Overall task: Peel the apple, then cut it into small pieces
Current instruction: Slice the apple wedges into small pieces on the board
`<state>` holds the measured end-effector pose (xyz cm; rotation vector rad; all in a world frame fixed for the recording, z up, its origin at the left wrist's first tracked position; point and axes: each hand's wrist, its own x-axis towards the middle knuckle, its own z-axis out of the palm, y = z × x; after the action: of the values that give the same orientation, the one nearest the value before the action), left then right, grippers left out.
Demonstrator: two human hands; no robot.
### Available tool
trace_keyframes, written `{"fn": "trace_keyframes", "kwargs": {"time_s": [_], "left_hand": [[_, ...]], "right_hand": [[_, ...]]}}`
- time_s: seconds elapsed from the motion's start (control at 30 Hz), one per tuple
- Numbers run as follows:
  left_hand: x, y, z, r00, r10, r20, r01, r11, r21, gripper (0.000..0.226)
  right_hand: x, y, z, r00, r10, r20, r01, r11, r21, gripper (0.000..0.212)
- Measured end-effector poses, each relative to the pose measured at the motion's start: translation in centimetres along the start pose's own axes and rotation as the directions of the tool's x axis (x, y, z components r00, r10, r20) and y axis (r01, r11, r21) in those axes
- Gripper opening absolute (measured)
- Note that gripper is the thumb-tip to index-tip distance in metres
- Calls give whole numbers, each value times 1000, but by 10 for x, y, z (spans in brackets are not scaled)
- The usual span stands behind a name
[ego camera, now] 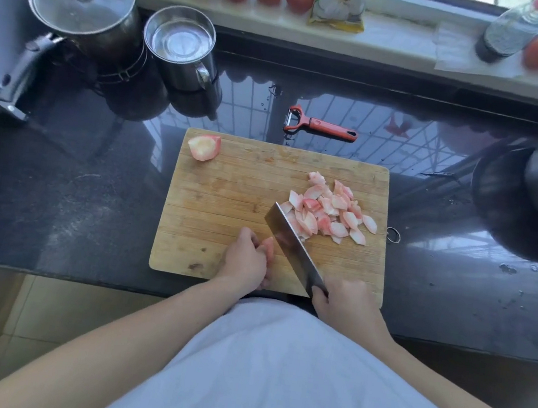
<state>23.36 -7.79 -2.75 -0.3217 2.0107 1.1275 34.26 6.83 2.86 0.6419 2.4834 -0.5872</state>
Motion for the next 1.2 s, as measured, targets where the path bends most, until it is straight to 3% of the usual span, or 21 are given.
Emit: {"fn": "trace_keyframes", "kwargs": {"time_s": [0.23,0.47,0.6,0.67,0.7,0.73,0.8,0.87,0.9,1.07,1.2], "left_hand": [[-1,-1,-2,1000,25,15,-27,984,175,22],[-18,10,-2,984,-120,134,100,983,151,36],[-22,16,-4,931,-259,257,248,966,75,40],[-15,16,-14,971,-133,197,78,961,266,34],[-7,15,-22,994,2,105,-47,904,425,30],[0,14,-28,984,178,24,-159,802,576,23],[8,16,-36,908,409,87,-357,650,671,9],[14,19,-33,862,415,292,-494,559,665,19],[14,21,-29,865,378,330,-495,539,682,20],[3,8,-12,932,305,195,-349,618,705,29],[-8,-5,-8,935,276,221,-348,612,710,28]], "right_hand": [[4,-4,-1,999,-19,40,18,999,30,34],[-1,-1,-4,996,-82,-17,83,996,32,31],[-5,4,-5,995,-84,-51,85,996,22,29],[-6,7,-4,996,-57,-69,60,997,44,28],[-6,9,-4,996,-35,-78,39,998,53,28],[-6,11,-4,996,-6,-87,11,998,66,29],[-6,13,-4,993,45,-106,-35,995,90,30],[-6,14,-5,992,64,-108,-52,993,110,29],[-6,14,-5,992,61,-108,-50,993,108,29],[-4,14,-3,996,18,-92,-12,998,66,30],[-2,14,-1,997,29,-75,-24,998,64,31]]}}
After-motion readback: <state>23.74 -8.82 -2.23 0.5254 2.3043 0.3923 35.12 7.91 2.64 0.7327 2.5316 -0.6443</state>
